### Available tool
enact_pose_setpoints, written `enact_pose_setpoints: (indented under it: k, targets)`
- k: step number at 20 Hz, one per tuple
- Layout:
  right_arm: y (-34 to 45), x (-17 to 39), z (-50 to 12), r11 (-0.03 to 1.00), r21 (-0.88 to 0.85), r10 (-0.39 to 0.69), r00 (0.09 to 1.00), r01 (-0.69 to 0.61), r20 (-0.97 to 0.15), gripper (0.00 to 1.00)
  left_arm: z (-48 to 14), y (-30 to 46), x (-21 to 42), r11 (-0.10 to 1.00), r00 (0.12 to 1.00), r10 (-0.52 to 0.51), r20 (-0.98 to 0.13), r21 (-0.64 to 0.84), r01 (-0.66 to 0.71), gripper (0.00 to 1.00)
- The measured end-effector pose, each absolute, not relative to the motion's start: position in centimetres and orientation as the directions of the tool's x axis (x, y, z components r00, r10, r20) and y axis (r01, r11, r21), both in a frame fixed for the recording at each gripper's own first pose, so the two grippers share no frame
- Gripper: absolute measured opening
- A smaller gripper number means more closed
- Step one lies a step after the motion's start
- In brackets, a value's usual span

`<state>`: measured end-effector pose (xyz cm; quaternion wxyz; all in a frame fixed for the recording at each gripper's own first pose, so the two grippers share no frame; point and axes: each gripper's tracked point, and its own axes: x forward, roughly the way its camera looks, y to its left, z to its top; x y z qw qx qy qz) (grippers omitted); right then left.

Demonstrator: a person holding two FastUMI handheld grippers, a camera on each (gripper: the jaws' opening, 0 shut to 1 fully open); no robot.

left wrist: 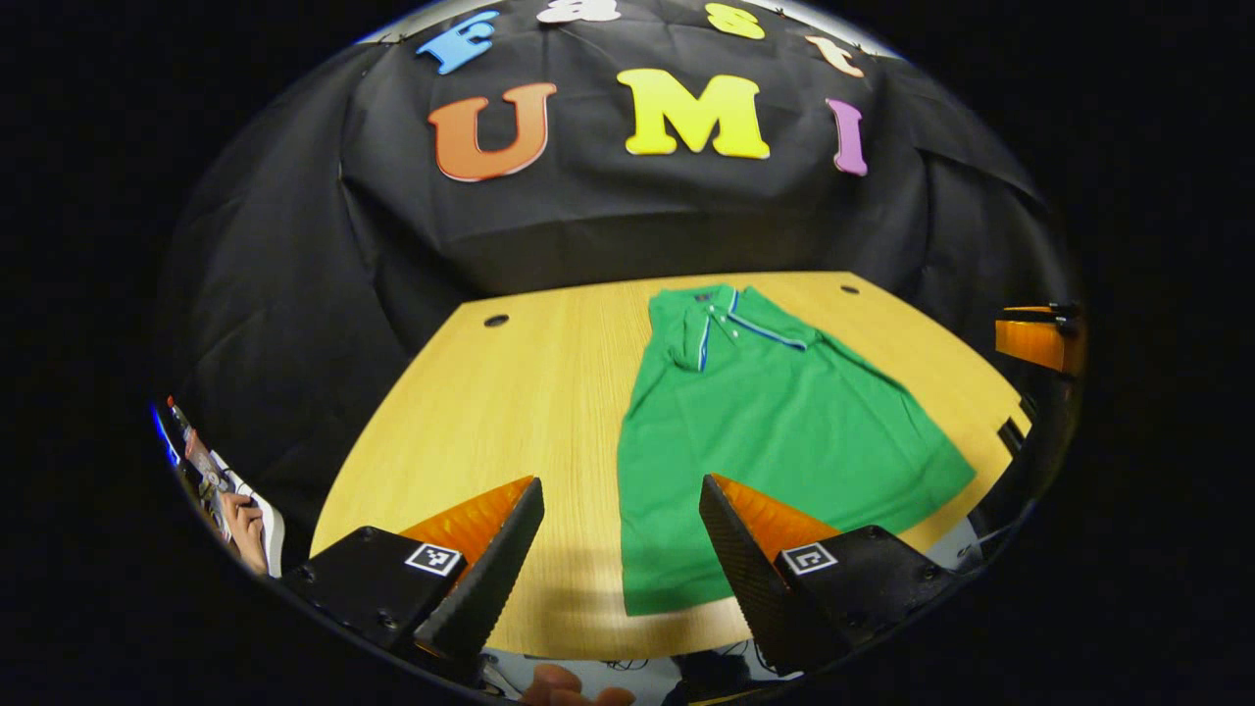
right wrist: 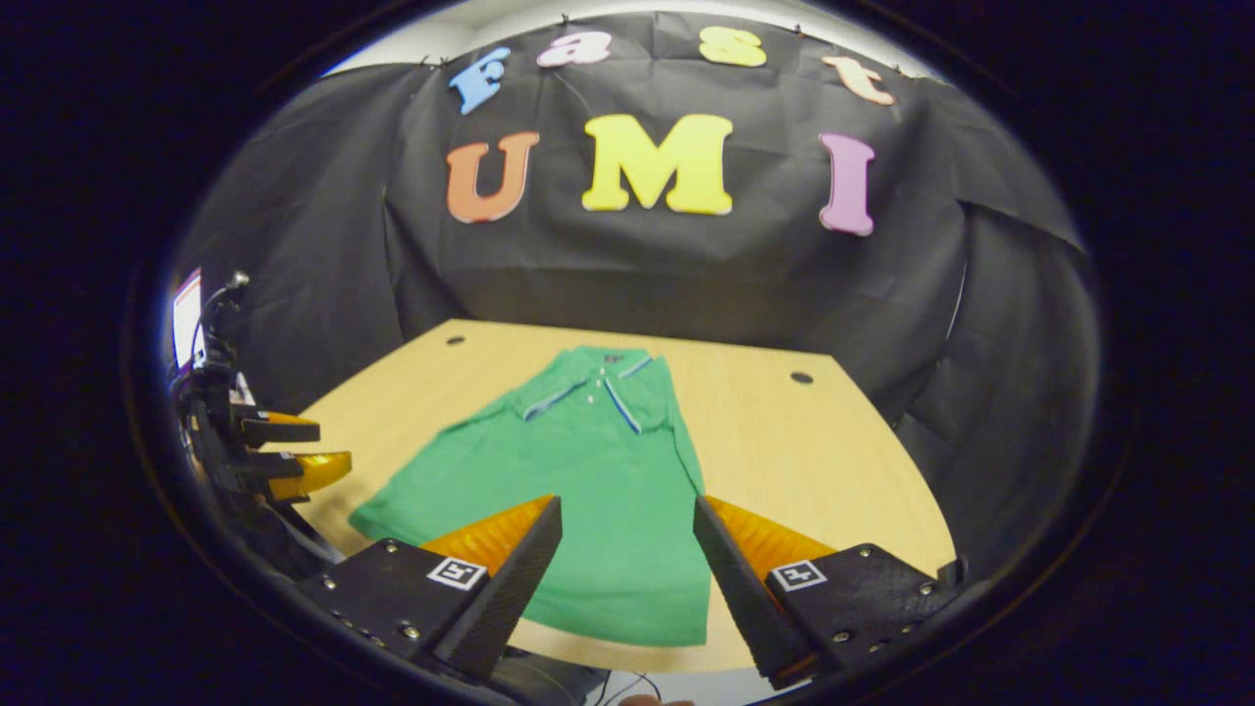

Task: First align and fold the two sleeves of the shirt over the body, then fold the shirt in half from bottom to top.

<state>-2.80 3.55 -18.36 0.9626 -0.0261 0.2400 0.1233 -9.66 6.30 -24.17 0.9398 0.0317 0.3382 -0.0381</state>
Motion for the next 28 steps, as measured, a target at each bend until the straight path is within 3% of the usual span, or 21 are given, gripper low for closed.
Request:
enact_pose_setpoints:
  k: [5,11,25,26,27,28]
  targets:
    - [0.8,-5.0,-26.8,0.979,0.032,0.173,0.745,-0.200,-0.644,0.90,-29.6,6.2,-10.8,0.996,0.669,-0.048,-0.742,0.016,0.090,1.00]
    - [-0.3,-4.9,-31.0,0.988,0.021,0.119,0.670,-0.152,-0.732,0.90,-31.7,6.6,-11.4,0.995,0.613,-0.031,-0.790,0.032,0.091,1.00]
    - [0.2,-6.2,-33.0,0.993,0.071,0.115,0.577,-0.097,-0.809,0.94,-32.0,4.1,-11.9,0.997,0.553,-0.072,-0.830,-0.044,0.064,1.00]
    - [0.8,-6.1,-33.0,0.990,0.083,0.132,0.578,-0.110,-0.805,0.88,-31.9,3.9,-11.9,0.996,0.550,-0.087,-0.831,-0.053,0.078,1.00]
    - [1.6,-5.7,-32.7,0.984,0.111,0.172,0.594,-0.139,-0.786,0.60,-31.7,4.1,-11.5,0.996,0.565,-0.077,-0.821,-0.038,0.080,0.97]
    - [1.8,-5.7,-32.9,0.984,0.119,0.175,0.599,-0.133,-0.782,0.32,-31.6,4.6,-11.1,0.998,0.577,-0.059,-0.814,-0.040,0.044,0.58]
